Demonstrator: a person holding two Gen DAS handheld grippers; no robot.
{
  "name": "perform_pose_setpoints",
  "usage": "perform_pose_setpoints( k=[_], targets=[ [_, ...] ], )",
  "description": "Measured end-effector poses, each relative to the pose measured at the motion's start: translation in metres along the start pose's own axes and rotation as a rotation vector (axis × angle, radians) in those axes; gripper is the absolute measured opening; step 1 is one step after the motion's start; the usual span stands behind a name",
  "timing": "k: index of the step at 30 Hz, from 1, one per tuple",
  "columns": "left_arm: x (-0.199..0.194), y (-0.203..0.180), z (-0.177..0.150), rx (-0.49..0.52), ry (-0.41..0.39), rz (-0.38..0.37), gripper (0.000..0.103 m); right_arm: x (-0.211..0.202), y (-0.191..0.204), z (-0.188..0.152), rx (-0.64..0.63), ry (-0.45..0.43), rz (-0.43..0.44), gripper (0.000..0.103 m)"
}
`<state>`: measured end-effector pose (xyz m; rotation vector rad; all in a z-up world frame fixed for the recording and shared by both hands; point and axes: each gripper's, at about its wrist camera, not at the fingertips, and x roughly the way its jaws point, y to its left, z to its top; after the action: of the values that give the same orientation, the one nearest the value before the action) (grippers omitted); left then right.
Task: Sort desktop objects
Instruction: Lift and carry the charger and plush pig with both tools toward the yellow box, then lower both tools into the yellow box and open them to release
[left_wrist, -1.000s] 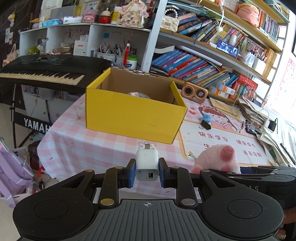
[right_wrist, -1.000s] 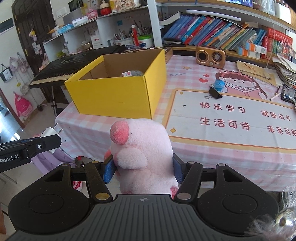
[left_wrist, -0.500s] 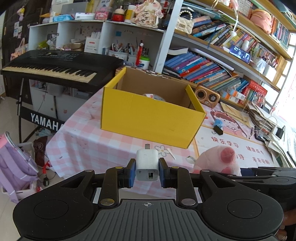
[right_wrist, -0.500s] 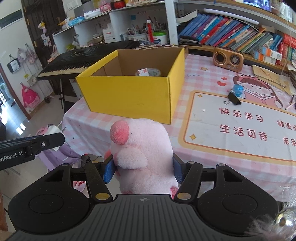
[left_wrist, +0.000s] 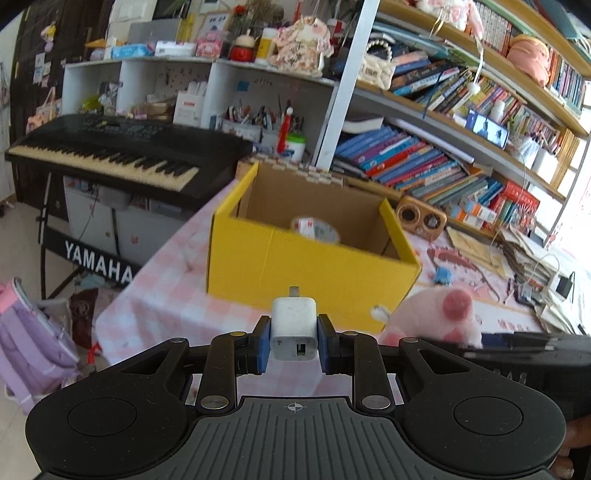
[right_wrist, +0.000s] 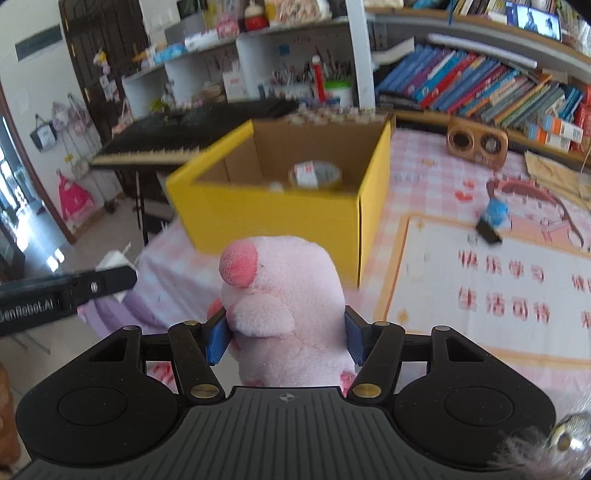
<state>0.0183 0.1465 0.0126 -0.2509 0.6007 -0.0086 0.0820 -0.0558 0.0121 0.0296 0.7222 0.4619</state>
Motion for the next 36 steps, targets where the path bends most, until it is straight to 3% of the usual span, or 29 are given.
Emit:
perform_pose_setpoints(
  k=[9,16,23,36],
  targets=[
    [0.035,-0.014,0.048,0.031,-0.075,0.003,0.024,0.014,-0.018,0.072,-0.024,-0.141,0.015,0.058],
    [0.084,-0.013,0.084,0.033,-0.096,0.046,0.024,0.053,-0.030,0.111,-0.075,-0.133,0.038,0.058],
    [0.135,-0.008,0.102,0.049,-0.037,0.081,0.024,0.108,-0.030,0.127,-0.191,-0.005,0.051,0.058],
    [0.195,-0.006,0.091,0.070,0.133,0.103,0.024,0.168,-0.033,0.118,-0.355,0.196,0.098,0.059]
  ],
)
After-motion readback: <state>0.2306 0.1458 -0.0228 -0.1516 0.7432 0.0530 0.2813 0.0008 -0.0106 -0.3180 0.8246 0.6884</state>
